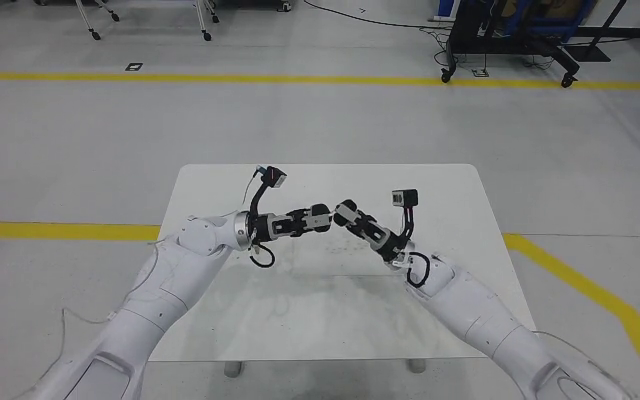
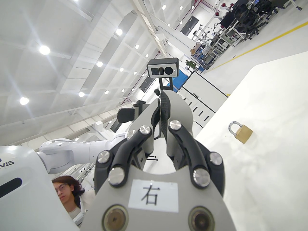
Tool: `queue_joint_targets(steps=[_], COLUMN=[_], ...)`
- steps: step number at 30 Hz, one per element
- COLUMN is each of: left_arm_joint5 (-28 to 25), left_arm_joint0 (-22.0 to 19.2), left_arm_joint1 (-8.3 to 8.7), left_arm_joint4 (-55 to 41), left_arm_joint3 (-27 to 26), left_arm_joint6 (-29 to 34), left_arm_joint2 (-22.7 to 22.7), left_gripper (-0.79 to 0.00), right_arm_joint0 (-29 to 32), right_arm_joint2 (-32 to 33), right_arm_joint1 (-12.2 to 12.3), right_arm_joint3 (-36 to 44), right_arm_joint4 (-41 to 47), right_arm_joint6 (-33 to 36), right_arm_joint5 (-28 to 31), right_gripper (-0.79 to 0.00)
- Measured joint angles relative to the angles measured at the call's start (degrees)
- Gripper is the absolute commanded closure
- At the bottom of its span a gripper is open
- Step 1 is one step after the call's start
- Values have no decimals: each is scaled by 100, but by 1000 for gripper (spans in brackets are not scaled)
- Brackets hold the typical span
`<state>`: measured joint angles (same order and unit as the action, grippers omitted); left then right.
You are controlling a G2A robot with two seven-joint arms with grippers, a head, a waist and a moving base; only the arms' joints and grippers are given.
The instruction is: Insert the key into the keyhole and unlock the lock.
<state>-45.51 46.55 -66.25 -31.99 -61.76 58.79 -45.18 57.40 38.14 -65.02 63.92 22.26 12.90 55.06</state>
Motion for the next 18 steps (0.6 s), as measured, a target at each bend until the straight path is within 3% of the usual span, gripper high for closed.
queue_joint_targets(steps=[8,18], left_arm_joint5=[-139,-246], left_arm_joint0=[-164,-314], left_arm_joint1=[-18,-89], left_arm_joint4=[-44,202], left_arm_joint3=[292,589], left_arm_joint6=[-140,-247], left_arm_joint2=[188,353], left_gripper=[-277,-292], right_arm_joint0=[94,177], right_arm_joint2=[174,327], right_arm_joint1=[-52,-144], right_arm_joint3=[-1,21], right_arm_joint4=[12,101], right_arm_joint6=[247,425], right_arm_joint5=[-2,-56], right_gripper=[0,0])
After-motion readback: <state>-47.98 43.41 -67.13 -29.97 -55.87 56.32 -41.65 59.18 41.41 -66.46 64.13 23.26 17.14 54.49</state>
